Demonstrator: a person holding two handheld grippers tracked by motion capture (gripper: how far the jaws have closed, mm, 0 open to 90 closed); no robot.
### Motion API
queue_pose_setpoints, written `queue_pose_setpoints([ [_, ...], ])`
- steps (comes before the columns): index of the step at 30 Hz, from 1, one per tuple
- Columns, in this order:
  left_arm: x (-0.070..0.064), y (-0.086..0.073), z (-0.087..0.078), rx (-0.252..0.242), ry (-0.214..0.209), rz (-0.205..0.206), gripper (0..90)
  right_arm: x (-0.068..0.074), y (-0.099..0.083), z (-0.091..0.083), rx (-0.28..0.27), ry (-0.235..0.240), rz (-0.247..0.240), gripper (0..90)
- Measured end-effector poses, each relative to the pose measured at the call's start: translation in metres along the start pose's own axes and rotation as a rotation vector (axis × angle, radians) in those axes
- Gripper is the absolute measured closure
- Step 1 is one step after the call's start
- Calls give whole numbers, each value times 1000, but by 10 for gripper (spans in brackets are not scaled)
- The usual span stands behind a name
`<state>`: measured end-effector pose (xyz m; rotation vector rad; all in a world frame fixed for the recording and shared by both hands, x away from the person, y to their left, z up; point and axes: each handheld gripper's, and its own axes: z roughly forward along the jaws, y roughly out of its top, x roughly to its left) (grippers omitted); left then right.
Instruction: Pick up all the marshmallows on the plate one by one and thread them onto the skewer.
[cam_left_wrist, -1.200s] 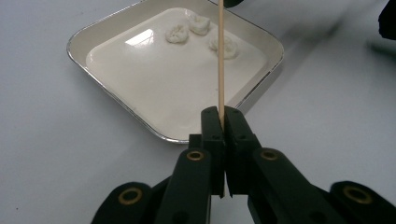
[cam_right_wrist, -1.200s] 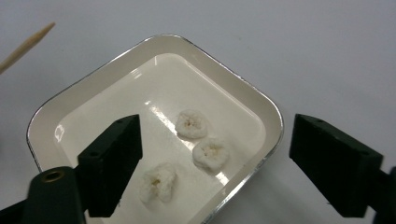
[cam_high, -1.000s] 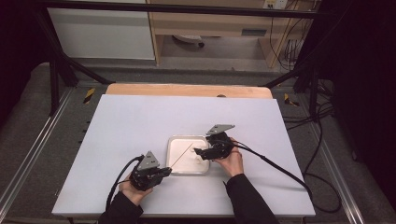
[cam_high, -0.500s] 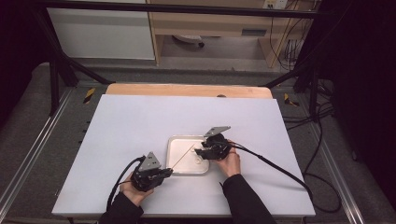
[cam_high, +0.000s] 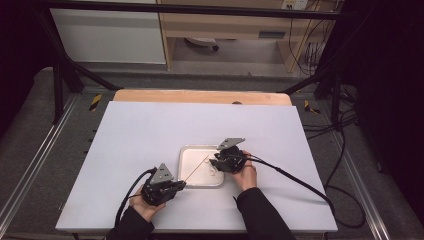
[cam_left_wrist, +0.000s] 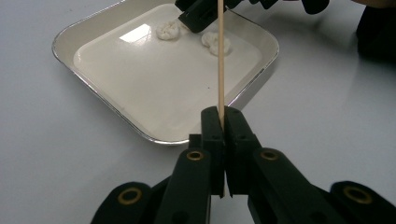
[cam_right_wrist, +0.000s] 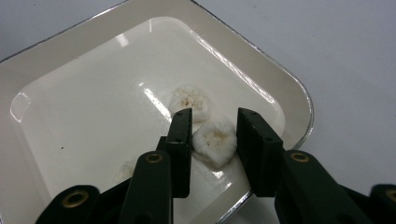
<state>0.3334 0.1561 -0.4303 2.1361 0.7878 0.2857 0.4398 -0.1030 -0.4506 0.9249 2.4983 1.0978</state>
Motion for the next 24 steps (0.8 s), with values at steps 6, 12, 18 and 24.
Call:
queue_pose_setpoints([
  [6, 0, 0, -1, -5, 3, -3, 875, -1, 3, -5, -15, -3, 8, 692],
  [12, -2, 0, -1, -9, 2, 5, 875, -1, 11, -26, -74, 51, 40, 696],
  [18, -3, 0, 0, -16, -1, 3, 874, -4, 11, -51, -137, 130, 120, 696],
  [24, -4, -1, 1, -23, -10, 9, 874, -5, 11, -70, -199, 186, 169, 696],
])
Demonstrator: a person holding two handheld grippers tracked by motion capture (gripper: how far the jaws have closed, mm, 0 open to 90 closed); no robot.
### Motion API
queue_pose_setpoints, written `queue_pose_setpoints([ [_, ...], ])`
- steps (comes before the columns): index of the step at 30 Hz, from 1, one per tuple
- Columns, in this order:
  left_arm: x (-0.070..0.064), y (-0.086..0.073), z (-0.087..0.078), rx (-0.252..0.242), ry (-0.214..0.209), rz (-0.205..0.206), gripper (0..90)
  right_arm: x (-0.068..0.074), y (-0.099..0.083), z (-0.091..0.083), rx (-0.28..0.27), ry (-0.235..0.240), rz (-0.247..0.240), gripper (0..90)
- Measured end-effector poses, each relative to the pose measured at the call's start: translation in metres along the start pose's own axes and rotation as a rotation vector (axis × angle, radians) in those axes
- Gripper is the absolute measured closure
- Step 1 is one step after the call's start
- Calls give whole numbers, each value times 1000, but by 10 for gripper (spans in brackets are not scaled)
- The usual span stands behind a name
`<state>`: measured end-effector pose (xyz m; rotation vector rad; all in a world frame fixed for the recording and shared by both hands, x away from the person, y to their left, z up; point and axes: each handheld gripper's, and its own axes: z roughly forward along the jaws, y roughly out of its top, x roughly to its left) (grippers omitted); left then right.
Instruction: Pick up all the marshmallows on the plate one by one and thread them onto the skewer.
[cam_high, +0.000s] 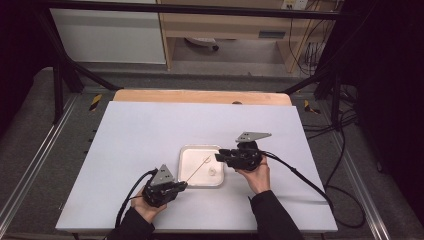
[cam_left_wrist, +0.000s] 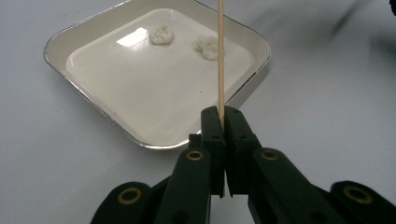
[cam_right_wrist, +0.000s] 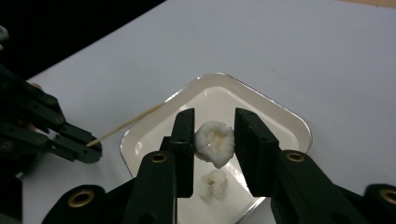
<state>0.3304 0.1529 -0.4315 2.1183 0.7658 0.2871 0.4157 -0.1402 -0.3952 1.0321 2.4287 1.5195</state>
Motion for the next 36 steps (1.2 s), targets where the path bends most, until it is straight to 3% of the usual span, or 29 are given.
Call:
queue_pose_setpoints([
  [6, -2, 0, 1, -25, -23, 7, 874, 4, 5, -13, -72, 71, 56, 694],
  [16, -4, 1, -2, -63, -20, 14, 873, 7, 10, -19, -152, 174, 120, 691],
  [27, -5, 1, -5, -97, -15, 18, 874, 5, 12, -16, -179, 218, 167, 694],
  [36, -7, 1, -5, -104, -15, 26, 874, 5, 10, -9, -171, 262, 199, 699],
])
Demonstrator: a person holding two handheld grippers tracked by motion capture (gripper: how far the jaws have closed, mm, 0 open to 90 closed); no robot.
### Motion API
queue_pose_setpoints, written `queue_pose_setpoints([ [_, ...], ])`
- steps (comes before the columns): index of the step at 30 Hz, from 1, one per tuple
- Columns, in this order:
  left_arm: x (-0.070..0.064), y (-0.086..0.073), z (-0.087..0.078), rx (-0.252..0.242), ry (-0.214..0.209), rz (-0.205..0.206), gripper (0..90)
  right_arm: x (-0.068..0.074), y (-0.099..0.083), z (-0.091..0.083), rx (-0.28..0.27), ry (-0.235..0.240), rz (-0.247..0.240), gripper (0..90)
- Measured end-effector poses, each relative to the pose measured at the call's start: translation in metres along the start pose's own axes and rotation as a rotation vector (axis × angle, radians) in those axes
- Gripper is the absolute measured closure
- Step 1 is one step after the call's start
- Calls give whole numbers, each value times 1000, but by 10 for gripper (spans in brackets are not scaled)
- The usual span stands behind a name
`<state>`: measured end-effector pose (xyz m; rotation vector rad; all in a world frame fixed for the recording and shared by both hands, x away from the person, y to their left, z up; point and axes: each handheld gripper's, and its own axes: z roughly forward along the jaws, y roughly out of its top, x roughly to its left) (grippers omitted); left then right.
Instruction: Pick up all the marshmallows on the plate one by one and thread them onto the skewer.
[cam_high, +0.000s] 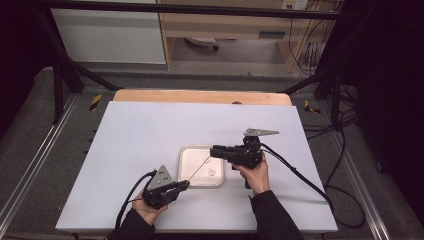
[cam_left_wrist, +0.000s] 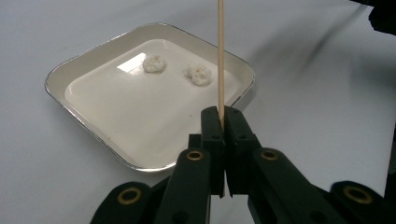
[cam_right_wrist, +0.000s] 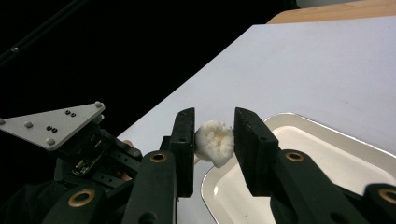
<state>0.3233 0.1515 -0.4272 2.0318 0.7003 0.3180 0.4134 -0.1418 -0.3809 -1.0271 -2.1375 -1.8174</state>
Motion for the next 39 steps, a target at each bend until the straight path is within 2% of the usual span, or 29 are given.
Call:
queue_pose_setpoints([
  [10, -1, -1, 0, -7, -6, 7, 876, 0, -5, 5, 15, 18, 22, 721],
  [18, -1, 0, 0, -30, -19, -18, 876, 0, -16, 15, 50, 42, 39, 729],
  [23, -1, -1, 3, -9, -13, -29, 876, 1, -27, 24, 73, 43, 43, 726],
  [32, -3, -1, 9, 1, -24, -43, 875, 7, -49, 38, 111, 47, 25, 719],
  [39, -3, -1, 10, -3, -33, -54, 875, 12, -56, 42, 116, 40, 7, 711],
])
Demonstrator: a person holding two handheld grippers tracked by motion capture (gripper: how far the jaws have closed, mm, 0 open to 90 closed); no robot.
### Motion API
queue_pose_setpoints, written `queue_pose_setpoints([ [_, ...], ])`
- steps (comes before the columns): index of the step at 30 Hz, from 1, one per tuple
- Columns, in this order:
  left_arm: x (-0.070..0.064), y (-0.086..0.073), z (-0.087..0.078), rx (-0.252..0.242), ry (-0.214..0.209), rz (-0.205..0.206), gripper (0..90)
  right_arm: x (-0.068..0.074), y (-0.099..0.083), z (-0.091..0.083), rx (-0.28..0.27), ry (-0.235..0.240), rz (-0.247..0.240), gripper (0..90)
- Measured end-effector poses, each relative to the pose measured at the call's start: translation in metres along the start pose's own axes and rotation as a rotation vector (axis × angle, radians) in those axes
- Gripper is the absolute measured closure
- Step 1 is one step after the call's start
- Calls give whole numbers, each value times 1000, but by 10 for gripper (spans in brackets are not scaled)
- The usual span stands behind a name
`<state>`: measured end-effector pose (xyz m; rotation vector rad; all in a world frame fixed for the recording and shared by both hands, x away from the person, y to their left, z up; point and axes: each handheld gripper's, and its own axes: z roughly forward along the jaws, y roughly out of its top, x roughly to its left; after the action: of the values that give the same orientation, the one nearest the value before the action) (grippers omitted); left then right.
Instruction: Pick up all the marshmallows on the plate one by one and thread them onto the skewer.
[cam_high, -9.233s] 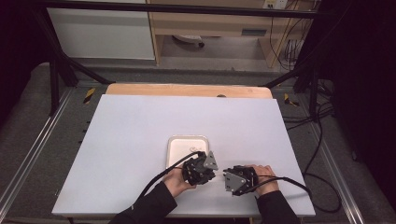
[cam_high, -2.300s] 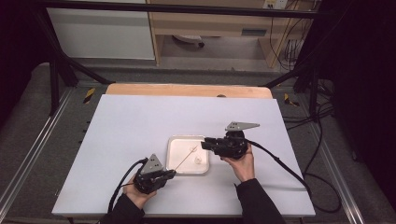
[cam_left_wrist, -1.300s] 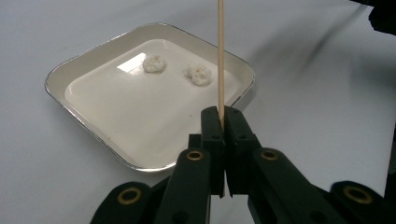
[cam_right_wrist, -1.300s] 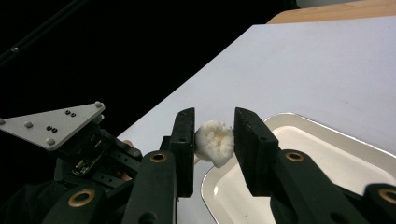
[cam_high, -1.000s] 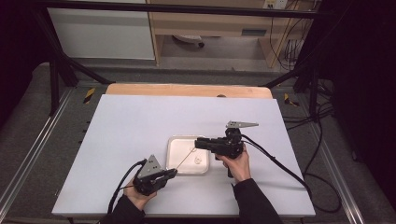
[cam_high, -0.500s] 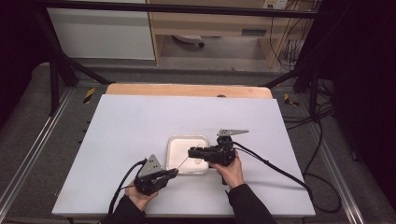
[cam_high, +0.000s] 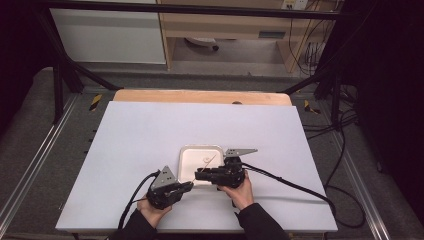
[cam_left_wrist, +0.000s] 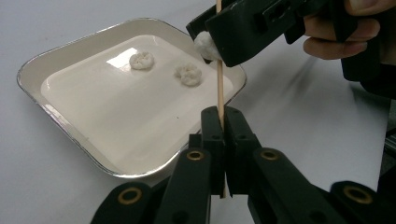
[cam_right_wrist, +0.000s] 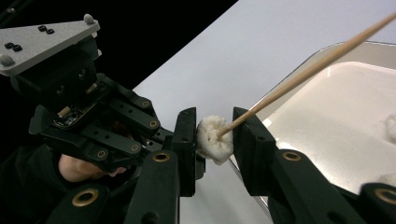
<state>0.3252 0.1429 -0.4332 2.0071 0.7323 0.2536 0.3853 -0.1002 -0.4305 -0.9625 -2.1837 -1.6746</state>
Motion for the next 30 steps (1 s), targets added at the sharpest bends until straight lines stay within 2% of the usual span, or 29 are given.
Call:
queue_pose_setpoints([
  [2, 0, 0, 0, -5, -5, -4, 875, 0, 0, 0, 0, -6, -5, 686],
  [6, 1, 0, -2, -14, -7, -4, 876, 1, 4, -5, -7, -36, -27, 555],
  [11, 4, 0, -6, -19, 7, -8, 876, 4, 12, -15, -27, -99, -90, 406],
  [19, 9, -1, -11, -22, 28, -12, 876, 0, 17, -25, 7, -209, -186, 213],
  [22, 10, -2, -13, -18, 34, -11, 876, -4, 17, -24, 38, -253, -210, 186],
  [30, 12, -3, -13, -11, 41, -14, 875, -16, 11, -15, 132, -362, -292, 206],
])
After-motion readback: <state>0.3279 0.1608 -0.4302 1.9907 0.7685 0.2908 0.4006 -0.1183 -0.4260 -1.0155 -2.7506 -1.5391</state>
